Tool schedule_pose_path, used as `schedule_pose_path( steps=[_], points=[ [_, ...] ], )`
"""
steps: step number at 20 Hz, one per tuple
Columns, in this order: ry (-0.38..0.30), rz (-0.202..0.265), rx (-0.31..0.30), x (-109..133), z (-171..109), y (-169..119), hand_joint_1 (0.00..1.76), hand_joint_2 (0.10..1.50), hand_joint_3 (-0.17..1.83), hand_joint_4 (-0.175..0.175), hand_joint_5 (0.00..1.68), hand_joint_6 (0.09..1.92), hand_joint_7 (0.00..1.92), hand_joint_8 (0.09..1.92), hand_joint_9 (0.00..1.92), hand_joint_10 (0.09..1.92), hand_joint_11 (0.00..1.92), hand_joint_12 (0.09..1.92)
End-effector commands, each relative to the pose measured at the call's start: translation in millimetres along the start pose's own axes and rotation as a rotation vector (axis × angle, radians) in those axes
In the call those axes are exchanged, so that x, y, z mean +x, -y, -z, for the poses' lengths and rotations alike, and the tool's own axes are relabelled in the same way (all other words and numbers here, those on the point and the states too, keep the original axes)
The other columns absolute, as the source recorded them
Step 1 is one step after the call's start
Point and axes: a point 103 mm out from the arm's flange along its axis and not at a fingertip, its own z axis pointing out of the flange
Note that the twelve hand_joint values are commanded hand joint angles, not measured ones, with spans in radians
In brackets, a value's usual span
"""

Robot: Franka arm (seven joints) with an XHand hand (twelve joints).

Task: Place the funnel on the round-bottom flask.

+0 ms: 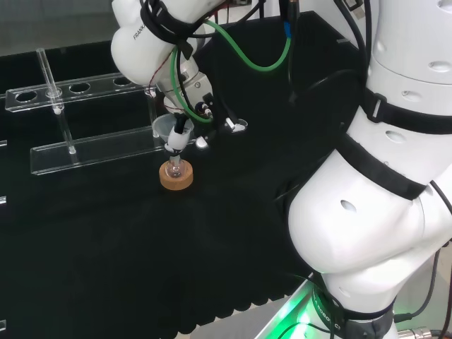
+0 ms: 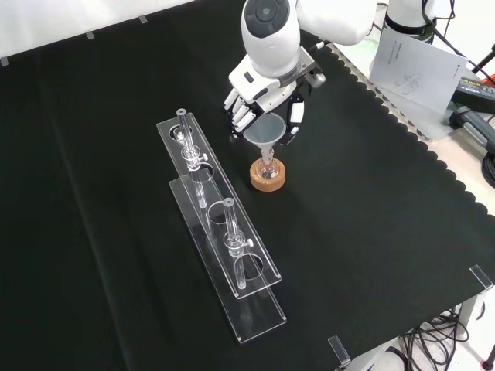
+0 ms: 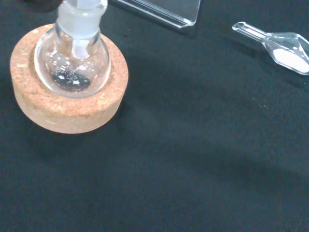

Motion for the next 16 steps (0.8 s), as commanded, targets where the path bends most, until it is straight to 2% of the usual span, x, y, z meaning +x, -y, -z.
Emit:
schedule_pose_path(
  steps=[1, 8, 12, 16],
  points=[
    [-0.013, 0.024, -0.005, 1, -1, 3, 0.65, 0.69, 0.54, -0.064, 0.42, 0.44, 0.48, 0.85, 0.78, 0.66, 0.56, 1.29],
    [-0.018, 0.065, 0.001, 5, 0, 8, 0.55, 0.64, 0.48, -0.060, 0.39, 0.25, 0.33, 0.81, 0.66, 0.67, 0.51, 1.32],
    [-0.018, 0.083, 0.013, 7, 0, 11, 0.49, 0.64, 0.39, -0.051, 0.33, 0.10, 0.15, 0.76, 0.49, 0.69, 0.42, 1.37],
    [-0.028, 0.098, 0.013, 5, -1, 15, 0.45, 0.64, 0.34, -0.044, 0.28, 0.09, 0.05, 0.72, 0.38, 0.70, 0.36, 1.40]
  ],
)
